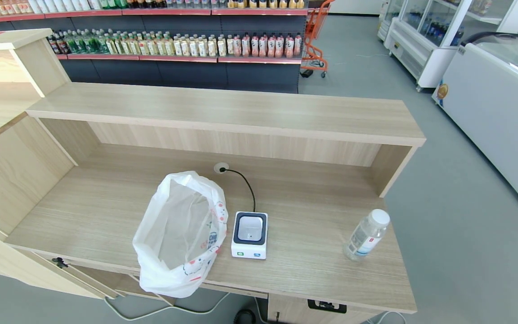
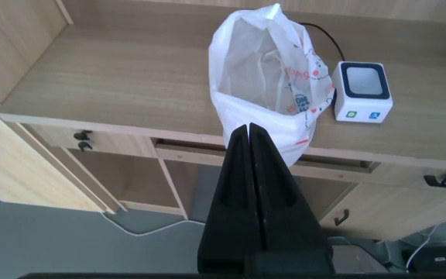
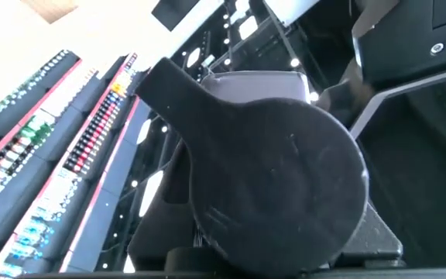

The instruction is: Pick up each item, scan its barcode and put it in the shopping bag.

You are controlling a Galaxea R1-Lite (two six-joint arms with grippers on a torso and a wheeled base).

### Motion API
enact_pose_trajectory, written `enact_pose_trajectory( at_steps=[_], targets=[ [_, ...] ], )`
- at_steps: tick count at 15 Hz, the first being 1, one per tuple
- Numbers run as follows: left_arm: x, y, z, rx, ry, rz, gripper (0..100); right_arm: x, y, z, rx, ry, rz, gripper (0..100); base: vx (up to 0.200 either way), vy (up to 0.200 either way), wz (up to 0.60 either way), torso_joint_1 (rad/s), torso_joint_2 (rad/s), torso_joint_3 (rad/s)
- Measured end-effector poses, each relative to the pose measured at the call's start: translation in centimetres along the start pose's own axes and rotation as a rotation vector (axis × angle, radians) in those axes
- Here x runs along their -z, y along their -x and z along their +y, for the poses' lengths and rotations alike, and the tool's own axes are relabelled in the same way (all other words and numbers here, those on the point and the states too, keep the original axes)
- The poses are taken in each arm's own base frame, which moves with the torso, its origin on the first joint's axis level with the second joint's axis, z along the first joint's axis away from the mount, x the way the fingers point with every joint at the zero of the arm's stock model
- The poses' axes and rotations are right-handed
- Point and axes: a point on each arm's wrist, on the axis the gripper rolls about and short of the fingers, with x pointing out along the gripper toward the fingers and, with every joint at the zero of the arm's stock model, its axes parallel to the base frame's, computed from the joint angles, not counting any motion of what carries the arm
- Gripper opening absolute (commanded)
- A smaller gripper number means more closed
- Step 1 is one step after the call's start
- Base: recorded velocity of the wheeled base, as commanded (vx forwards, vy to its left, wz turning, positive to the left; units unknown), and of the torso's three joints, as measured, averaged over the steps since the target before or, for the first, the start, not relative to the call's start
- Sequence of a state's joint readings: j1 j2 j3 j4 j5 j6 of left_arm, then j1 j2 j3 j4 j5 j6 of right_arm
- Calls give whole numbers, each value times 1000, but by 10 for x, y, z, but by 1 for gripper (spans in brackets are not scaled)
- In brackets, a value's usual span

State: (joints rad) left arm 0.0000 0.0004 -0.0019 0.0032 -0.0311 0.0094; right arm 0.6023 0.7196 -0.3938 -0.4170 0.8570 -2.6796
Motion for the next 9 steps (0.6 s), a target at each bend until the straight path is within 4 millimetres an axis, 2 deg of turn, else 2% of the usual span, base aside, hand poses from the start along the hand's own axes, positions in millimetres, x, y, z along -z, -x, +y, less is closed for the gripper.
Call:
enact_pose_trajectory(
  at_steps=[7, 9],
  targets=[
    [0, 0, 0, 0, 0, 0, 0, -3, 2, -1, -9, -22, -14, 0, 0, 0, 0, 0, 0, 0],
    [0, 0, 0, 0, 0, 0, 0, -2, 2, 1, -39, -95, -8, 0, 0, 0, 0, 0, 0, 0]
  ],
)
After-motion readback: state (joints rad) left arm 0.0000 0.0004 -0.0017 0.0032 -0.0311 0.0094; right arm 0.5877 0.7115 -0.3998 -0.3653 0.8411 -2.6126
